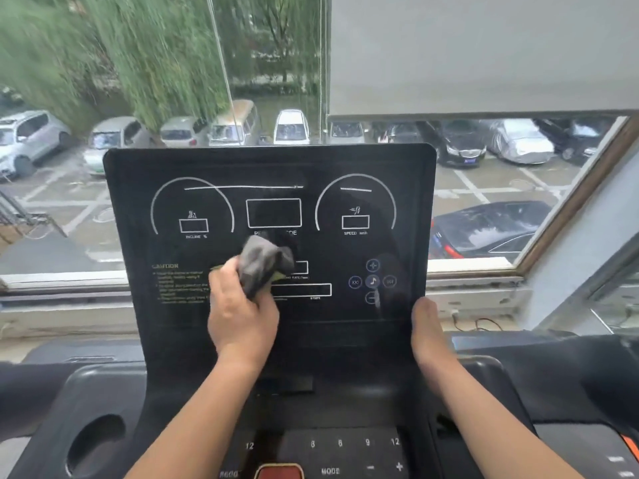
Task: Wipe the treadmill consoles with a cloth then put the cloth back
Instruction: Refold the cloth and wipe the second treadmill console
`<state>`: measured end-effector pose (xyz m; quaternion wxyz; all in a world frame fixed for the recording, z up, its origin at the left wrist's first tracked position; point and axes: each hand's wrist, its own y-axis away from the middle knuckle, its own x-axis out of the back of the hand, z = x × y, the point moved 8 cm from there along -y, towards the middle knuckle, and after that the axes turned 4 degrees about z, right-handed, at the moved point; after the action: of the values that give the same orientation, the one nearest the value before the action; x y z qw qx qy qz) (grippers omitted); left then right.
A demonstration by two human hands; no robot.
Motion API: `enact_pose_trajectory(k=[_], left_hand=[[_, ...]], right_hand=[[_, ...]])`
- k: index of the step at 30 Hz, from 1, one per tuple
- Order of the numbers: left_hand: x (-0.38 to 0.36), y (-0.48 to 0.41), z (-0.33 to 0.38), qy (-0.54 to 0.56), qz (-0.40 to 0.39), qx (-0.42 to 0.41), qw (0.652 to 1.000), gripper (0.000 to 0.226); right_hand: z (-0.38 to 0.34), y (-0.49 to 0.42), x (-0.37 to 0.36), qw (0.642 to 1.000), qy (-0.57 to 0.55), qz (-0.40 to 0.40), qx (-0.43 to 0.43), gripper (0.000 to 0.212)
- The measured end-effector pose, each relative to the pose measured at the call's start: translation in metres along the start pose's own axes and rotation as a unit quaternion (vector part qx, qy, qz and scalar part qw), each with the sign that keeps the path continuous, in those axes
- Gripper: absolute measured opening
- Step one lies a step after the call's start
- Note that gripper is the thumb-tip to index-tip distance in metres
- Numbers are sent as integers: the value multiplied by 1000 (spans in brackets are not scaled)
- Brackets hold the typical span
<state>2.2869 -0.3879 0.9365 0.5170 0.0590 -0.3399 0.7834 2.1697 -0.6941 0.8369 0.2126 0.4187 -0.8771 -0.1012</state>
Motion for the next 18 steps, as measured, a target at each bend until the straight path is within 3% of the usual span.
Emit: enact_pose_trajectory(k=[2,3,6,8,9,10,11,13,18], left_hand=[[-11,16,11,-16,32,53,998,57],[-23,28,25,-25,22,36,999,63],[-71,71,75,-56,-93,-130,986,78],[-96,101,97,-81,-192,-257,944,79],[-102,110,101,-89,-227,-297,923,78],[-104,112,103,-91,-243,-324,910,77],[-101,108,105,-88,-244,-346,902,75],[-91,83,112,-89,-221,-383,893,74],[-41,-45,145,-85,-67,-332,937,70]], right_hand=[[0,-1,-1,1000,-2,-15,-6,69],[1,-4,-2,1000,-3,-18,-5,67],[1,-8,-2,1000,-6,-20,17,64],[-7,-3,-2,999,-3,-14,45,36],[-9,-2,-3,999,-16,-11,49,37],[-8,-4,-4,998,-32,-15,51,60],[-12,-1,-2,997,-36,-16,60,73],[-18,5,-1,997,-10,-20,79,56],[-7,2,-2,999,32,-31,17,67]])
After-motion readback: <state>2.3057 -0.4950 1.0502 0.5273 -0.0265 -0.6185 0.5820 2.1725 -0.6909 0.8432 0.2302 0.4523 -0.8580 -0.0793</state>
